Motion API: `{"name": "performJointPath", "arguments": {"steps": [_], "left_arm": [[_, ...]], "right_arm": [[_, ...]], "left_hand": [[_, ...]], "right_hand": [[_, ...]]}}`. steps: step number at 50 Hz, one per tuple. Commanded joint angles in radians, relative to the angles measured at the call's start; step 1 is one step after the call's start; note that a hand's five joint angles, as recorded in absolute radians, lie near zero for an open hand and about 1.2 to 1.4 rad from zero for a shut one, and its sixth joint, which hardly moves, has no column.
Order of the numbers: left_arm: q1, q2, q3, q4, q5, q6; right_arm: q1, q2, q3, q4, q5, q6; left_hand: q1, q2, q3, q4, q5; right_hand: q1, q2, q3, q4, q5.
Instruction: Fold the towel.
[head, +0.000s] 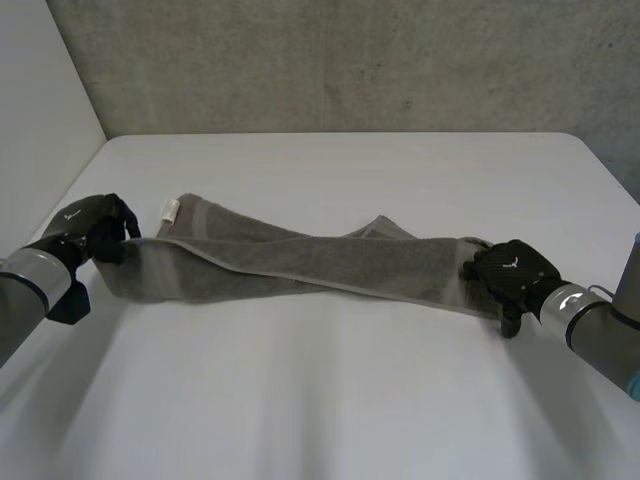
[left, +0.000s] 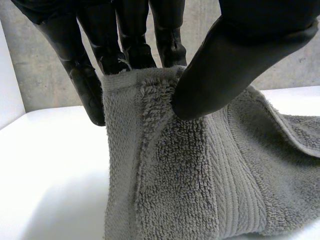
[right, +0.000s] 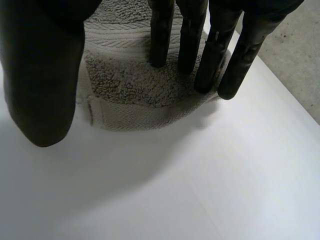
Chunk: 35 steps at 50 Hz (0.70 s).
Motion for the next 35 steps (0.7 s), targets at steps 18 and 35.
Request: {"name": "performJointPath", "arguments": {"steps": [18, 35], "left_arm": [[-0.010, 0.001, -0.013, 0.001, 0.001, 0.001], [-0.018, 0.001, -0.014, 0.001, 0.001, 0.001]], "right_arm": [[0.002, 0.050, -0.072, -0.017, -0.025, -0.001], [0.002, 0.061, -0.095, -0.015, -0.028, 0.011]], "left_hand": [[0.102, 0.049, 0.064, 0.033, 0.082], [0.102, 0.049, 0.064, 0.033, 0.082]], "right_hand": [[0.219, 0.229, 0.227, 0.226, 0.267], [0.425, 0.435, 0.433, 0.432, 0.473]]}}
